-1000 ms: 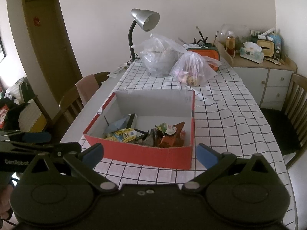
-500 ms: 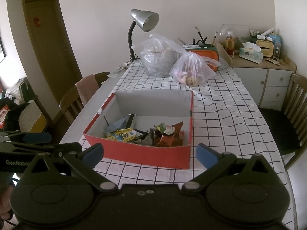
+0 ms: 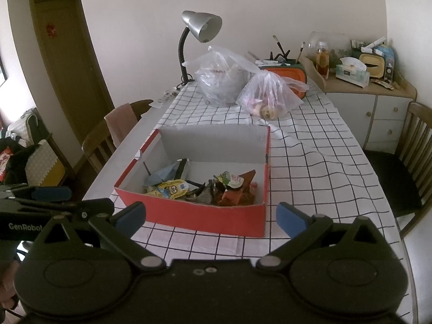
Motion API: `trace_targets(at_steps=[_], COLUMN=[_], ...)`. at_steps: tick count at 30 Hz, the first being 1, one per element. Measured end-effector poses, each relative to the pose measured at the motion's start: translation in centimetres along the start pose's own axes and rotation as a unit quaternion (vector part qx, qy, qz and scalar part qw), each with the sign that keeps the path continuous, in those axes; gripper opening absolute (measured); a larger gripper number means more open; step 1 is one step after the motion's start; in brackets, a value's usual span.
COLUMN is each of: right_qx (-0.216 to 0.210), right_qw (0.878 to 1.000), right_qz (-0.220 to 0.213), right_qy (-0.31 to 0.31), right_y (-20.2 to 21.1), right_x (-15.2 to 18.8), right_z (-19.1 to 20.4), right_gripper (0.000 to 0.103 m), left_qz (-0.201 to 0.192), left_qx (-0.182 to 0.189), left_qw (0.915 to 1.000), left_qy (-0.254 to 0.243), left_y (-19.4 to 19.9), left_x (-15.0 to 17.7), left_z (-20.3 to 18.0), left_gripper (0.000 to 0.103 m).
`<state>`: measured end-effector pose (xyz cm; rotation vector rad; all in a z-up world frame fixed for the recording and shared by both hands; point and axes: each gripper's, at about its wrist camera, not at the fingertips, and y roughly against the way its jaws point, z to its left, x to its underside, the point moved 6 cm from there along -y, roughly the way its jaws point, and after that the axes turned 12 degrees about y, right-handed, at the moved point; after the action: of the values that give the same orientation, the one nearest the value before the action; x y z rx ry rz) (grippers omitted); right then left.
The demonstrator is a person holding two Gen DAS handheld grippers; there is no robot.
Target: Organize snacks
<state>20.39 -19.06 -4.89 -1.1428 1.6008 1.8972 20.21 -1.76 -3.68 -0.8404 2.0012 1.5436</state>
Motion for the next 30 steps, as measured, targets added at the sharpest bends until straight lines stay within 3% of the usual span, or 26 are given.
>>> trace_targets(at_steps=[30], right_qx=[-0.003], right_qw=[1.000], right_qz=[0.005], right_qy=[-0.008], right_y=[-0.80], right_x=[0.30], right_z=[-0.23], right_gripper=[0.103], left_qz=[-0.001], left_qx=[-0.005], left_qw=[1.0000], left_qy=[0.000], left_y=[-0.53], left_x=[-0.06], left_z=[-0.03], left_gripper=[0.098])
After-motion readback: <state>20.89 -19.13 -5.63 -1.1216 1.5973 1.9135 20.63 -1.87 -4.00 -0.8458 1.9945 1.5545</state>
